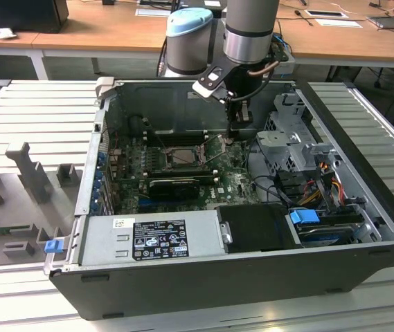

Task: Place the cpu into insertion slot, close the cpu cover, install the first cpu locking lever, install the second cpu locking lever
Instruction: 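Close the cpu cover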

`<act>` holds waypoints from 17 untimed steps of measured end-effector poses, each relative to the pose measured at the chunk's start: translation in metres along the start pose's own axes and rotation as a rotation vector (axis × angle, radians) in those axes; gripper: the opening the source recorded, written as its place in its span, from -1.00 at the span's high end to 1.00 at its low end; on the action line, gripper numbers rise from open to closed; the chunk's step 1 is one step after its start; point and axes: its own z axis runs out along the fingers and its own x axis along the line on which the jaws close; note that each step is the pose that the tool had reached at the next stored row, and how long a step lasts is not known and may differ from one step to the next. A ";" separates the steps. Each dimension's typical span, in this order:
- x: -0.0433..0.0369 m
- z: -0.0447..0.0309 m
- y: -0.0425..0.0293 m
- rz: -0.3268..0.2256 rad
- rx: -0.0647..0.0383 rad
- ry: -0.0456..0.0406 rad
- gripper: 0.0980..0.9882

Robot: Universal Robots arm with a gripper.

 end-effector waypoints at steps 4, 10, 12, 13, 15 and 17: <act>0.0000 0.0010 0.0004 0.000 0.000 0.0000 0.98; -0.0001 0.0045 0.0002 0.000 0.000 0.0000 0.98; -0.0002 0.0070 0.0001 0.000 0.000 0.0000 0.98; -0.0002 0.0086 0.0000 0.000 0.000 0.0000 0.98; -0.0002 0.0134 0.0003 0.000 0.000 0.0000 0.98; -0.0003 0.0175 0.0020 0.000 0.000 0.0001 0.98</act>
